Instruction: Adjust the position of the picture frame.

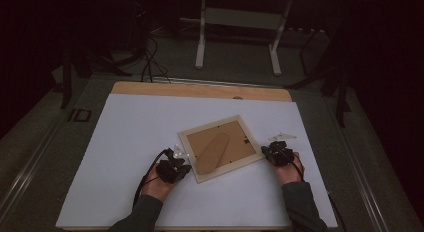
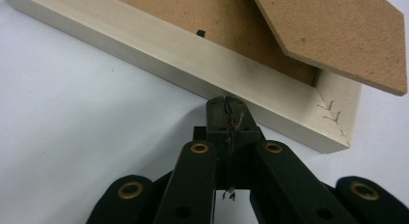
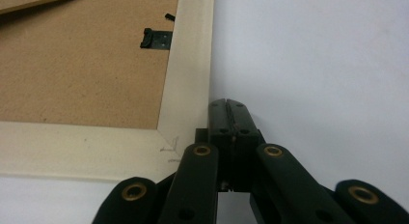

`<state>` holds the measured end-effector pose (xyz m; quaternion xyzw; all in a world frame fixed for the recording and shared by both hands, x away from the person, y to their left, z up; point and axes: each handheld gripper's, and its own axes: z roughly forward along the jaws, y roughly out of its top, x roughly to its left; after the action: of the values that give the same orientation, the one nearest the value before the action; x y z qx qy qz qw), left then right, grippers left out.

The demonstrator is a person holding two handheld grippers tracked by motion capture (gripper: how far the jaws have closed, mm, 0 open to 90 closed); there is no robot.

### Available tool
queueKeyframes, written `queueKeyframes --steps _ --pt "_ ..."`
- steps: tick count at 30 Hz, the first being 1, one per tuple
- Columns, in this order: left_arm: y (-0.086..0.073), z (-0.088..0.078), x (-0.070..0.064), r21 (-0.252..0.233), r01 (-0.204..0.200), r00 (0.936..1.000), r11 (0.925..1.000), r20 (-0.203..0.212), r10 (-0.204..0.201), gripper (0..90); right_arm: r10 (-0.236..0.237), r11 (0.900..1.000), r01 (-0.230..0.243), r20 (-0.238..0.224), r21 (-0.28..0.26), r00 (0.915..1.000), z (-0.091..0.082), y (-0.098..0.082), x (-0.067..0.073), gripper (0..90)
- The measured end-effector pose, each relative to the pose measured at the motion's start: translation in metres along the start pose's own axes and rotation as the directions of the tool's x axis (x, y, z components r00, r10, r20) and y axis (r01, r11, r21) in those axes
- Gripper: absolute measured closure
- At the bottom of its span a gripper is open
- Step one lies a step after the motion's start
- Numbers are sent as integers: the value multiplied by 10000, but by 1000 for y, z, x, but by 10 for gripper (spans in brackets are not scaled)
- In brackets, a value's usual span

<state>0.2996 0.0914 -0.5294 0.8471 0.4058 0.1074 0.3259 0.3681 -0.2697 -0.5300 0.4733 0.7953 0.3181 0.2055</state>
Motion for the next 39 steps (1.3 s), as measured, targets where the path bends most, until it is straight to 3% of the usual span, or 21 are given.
queueKeyframes --steps 10,13,18,20,28,39 --pt "1 1 5 -41 119 9998 9999 -144 -120 900 358 9994 -358 -51 -31 9993 -9 -10 5 900" --pt "2 1 12 -127 407 9992 9991 0 -407 900 407 9992 -407 -115 27 9991 -11 -11 7 900" --pt "3 2 19 -96 529 9986 9986 28 -529 900 403 9992 -401 -162 93 9991 -13 -12 11 900" --pt "5 3 22 -71 494 9987 9988 -137 -495 900 434 9990 -432 -169 115 9989 -13 -13 12 900" --pt "7 5 33 -300 878 9960 9957 -113 -882 900 528 9986 -525 -416 88 9977 -17 -18 18 900" --pt "2 -2 37 -86 777 9962 9969 -399 -780 900 135 9998 -127 -687 121 9975 -19 -20 28 900"
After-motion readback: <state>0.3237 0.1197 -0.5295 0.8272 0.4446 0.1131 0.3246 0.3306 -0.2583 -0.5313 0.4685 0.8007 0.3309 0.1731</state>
